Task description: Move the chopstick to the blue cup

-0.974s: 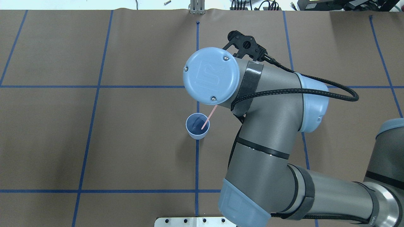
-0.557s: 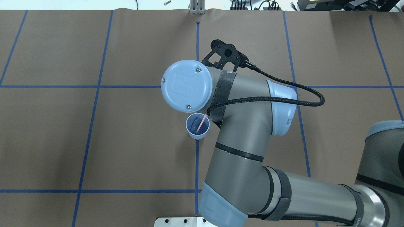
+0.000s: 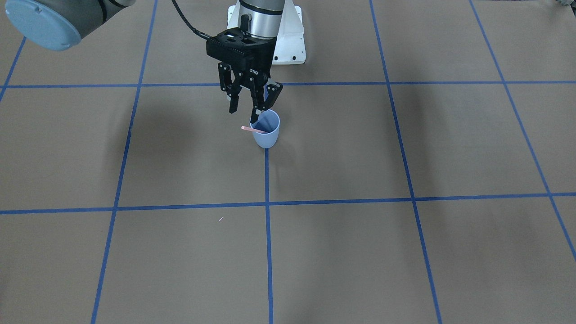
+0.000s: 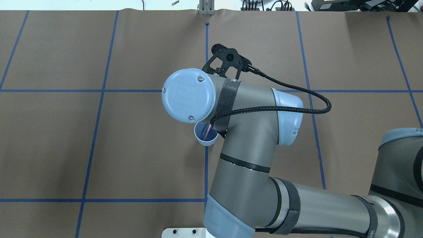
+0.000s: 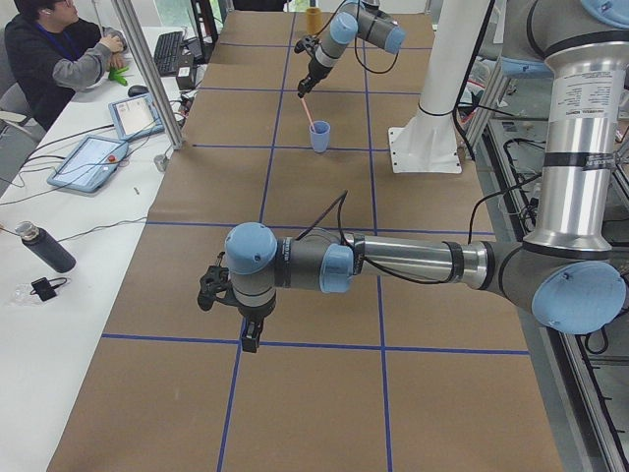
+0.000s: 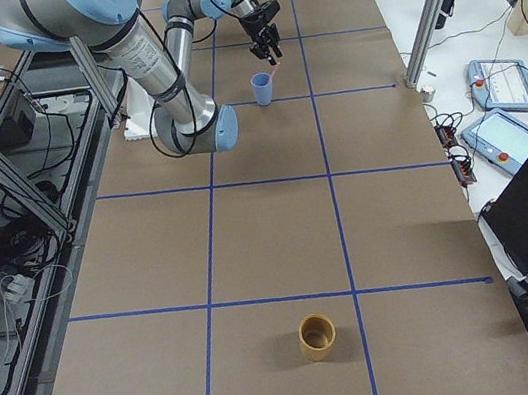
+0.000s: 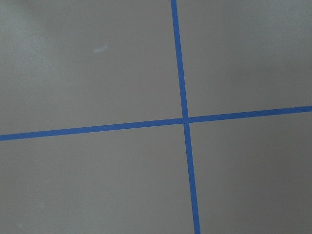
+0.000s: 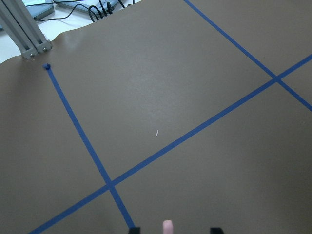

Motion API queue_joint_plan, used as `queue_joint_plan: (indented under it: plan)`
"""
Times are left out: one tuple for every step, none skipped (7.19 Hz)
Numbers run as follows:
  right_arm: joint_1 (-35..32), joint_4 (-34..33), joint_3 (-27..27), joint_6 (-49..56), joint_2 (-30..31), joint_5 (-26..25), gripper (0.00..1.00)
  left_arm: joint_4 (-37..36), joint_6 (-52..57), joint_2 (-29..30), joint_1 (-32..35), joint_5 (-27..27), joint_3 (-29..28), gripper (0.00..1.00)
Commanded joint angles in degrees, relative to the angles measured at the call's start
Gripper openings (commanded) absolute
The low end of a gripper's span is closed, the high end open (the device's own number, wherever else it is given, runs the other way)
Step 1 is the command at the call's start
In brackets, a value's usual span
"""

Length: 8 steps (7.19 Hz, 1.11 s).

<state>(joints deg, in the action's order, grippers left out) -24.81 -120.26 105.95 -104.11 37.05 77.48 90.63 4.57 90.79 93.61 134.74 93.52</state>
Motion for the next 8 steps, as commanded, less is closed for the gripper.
queue_joint_plan:
  plan:
    - [-5.99,0.03,3.12,8.96,0.04,6.23,1.0,-0.28,-0.09,0.0,0.0,0.0,0.17,0.98]
    - [-12.74,0.11,3.21,17.19,0.65,13.51,1.0,-0.63,-0.09,0.0,0.0,-0.09,0.26,0.98]
    - [-20.72,0.38,3.13,29.11,3.18,22.19,1.0,-4.98,0.0,0.26,0.0,-0.09,1.05,0.98]
    - [-29.42,3.86,3.04,41.58,8.77,31.42,1.0,-8.24,0.0,0.0,0.08,-0.17,3.75,0.98]
    - [-38.03,9.38,2.34,56.41,17.09,39.08,1.0,-9.49,0.26,-1.65,0.35,-0.44,5.78,0.98]
    - [-44.99,11.08,1.12,70.66,23.44,44.03,1.0,-9.24,0.35,-3.67,0.35,-0.7,7.89,0.98]
    - [-50.28,11.01,-0.12,81.85,28.03,46.86,1.0,-9.24,0.0,-4.65,0.26,-0.88,8.87,0.98]
    - [-54.25,11.19,-0.21,91.97,34.43,47.67,1.0,-8.89,0.61,-4.66,0.44,-2.88,9.31,0.98]
